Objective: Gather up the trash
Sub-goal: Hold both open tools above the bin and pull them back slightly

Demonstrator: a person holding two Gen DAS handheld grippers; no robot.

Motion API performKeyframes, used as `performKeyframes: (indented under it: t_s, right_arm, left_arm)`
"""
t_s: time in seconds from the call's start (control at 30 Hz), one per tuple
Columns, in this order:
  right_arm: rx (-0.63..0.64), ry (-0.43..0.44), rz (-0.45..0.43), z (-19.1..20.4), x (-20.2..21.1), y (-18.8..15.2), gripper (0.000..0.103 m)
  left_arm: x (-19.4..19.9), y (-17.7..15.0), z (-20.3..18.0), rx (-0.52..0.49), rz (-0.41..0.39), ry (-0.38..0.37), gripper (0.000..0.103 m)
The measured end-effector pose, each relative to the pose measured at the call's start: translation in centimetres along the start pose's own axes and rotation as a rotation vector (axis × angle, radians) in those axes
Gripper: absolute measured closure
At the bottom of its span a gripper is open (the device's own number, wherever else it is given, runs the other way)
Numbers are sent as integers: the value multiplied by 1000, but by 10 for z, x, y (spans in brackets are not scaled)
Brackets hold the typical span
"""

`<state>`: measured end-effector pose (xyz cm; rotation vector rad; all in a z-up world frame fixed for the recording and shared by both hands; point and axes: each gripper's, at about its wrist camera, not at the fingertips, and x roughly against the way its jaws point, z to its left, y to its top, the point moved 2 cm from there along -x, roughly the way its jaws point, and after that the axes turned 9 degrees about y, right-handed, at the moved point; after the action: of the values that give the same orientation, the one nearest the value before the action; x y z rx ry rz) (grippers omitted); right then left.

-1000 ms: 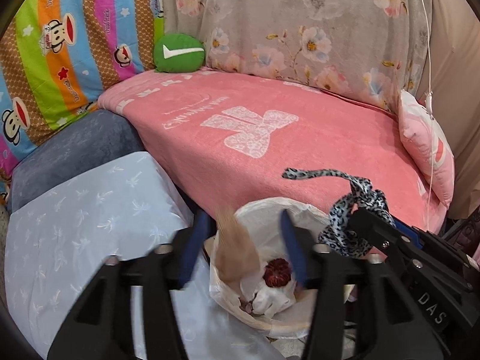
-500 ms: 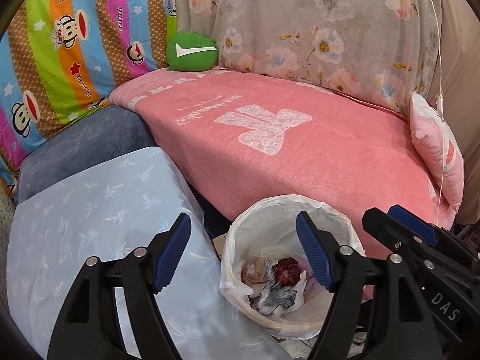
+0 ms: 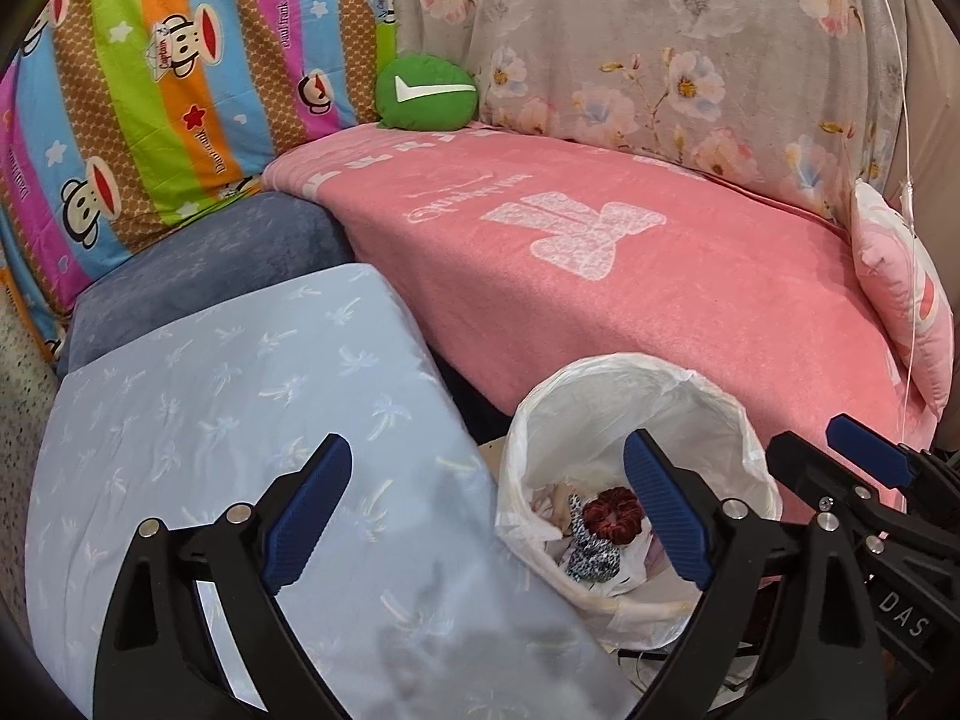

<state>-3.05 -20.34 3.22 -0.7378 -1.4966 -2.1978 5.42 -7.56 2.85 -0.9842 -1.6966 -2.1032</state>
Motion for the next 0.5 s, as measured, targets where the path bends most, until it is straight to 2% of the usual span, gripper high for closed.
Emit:
performKeyframes:
  t_s: [0.1, 0.23, 0.5]
  right_arm:
    - [0, -12, 6, -1, 2, -9, 41]
    - [3, -41, 12, -2, 6, -17, 32]
    - [-1, -55, 42, -2, 3, -33, 29]
  left_arm:
    - [0, -8, 5, 11, 13, 16, 14]
    - [0, -19, 10, 25, 35, 33, 13]
    - [1, -35, 13, 21, 50, 69, 10]
